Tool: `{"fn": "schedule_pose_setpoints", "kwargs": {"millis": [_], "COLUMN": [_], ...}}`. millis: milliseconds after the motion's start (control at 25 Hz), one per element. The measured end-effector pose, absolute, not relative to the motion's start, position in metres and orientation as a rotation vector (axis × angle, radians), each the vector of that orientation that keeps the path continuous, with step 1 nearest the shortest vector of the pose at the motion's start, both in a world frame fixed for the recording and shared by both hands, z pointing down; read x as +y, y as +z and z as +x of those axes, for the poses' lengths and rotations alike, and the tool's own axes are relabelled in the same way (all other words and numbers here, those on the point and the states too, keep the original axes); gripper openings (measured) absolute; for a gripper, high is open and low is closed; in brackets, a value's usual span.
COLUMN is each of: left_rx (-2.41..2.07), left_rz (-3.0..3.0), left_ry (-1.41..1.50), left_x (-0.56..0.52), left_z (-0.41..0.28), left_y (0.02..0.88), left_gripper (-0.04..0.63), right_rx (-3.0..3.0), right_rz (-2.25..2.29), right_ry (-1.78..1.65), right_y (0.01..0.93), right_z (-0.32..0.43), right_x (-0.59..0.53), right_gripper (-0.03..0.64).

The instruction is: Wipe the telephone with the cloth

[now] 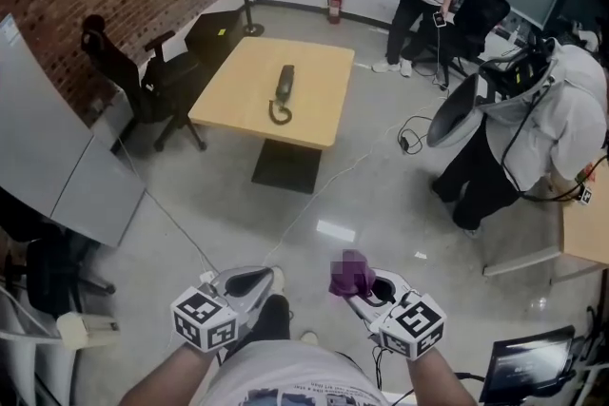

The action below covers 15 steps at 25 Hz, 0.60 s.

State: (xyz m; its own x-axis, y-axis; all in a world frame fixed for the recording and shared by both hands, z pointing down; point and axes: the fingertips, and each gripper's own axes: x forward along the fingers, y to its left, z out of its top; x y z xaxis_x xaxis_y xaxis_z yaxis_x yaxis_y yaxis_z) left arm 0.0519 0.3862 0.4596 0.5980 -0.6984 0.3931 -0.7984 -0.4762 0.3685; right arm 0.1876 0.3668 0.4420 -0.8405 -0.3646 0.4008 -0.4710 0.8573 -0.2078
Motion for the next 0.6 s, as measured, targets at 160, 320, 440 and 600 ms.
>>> {"fn": "schedule_pose_setpoints", "kwargs": {"millis": [160,320,440,600], "left_rx": [-1.185,-1.152,-1.137,-1.113], "left_rz": [2.334,2.351,2.372,2.375], "left_ry": [0.226,0.205,0.209,0.192], "left_x": [0.342,0.303,0.277,0.248], "left_z": [0.030,0.002,-0.020,-0.046], "left_y": [0.450,0.444,0.442,0.442], "left_gripper": [0.009,0.009,0.009,0.009], "right_rx": [-2.659,-2.646,-2.637,-2.626], "right_rz": [0.644,0.655,0.678,0.701], "right_ry": [0.426,0.396,0.384,0.377], "right_y": [0.439,0.425,0.418,0.412], "right_z": [0.164,0.129,0.104,0.077], "right_x": [0.329,0.288,0.261,0.233], "right_gripper": [0.130,0.130,0.130,0.130]}}
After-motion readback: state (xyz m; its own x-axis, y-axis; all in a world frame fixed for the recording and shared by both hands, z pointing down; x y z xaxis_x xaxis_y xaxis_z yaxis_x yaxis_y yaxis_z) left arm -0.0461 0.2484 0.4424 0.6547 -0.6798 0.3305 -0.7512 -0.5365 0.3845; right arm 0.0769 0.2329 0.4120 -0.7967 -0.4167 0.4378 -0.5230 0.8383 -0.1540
